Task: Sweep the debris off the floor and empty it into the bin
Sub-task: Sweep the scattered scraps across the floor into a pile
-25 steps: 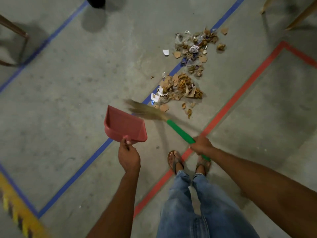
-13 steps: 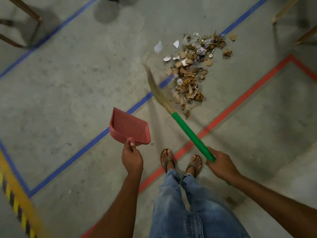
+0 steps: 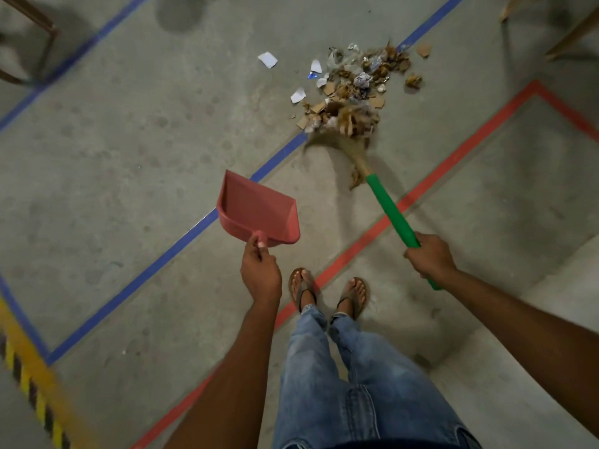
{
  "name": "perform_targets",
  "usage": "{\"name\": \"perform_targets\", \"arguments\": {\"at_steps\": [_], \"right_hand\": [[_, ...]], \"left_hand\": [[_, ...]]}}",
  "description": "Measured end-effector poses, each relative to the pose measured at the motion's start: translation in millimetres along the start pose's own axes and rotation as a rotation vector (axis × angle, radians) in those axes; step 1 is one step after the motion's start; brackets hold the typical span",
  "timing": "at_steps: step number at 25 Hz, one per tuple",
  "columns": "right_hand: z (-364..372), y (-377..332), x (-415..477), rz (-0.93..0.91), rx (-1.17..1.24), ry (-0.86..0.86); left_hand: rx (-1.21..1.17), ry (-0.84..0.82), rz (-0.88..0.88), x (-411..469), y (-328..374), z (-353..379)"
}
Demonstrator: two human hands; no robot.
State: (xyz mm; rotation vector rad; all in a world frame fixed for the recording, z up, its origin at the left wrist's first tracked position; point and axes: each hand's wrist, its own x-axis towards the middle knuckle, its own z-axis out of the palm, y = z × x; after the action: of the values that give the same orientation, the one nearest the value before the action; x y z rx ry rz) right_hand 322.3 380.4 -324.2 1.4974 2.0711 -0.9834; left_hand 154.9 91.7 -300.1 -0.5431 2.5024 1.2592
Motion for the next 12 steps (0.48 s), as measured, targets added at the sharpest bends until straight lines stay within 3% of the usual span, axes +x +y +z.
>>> {"name": "perform_targets", "arguments": {"at_steps": [3, 6, 9, 12], "right_hand": [[-17, 31, -33, -0.084, 0.030, -0.065], [-13, 96, -73, -0.106, -0.118, -0.163], [-1, 150, -87, -0.010, -0.289, -0.265], [-6, 149, -63, 0.086, -0.344, -0.252]], "left_hand": [[0.038, -0.029, 0.033, -12, -1, 10], [0.052, -0.061, 0.057, -22, -3, 15], [0.067, -0.097, 0.055, -27, -10, 22], [0.078, -0.129, 0.050, -32, -10, 31]]}}
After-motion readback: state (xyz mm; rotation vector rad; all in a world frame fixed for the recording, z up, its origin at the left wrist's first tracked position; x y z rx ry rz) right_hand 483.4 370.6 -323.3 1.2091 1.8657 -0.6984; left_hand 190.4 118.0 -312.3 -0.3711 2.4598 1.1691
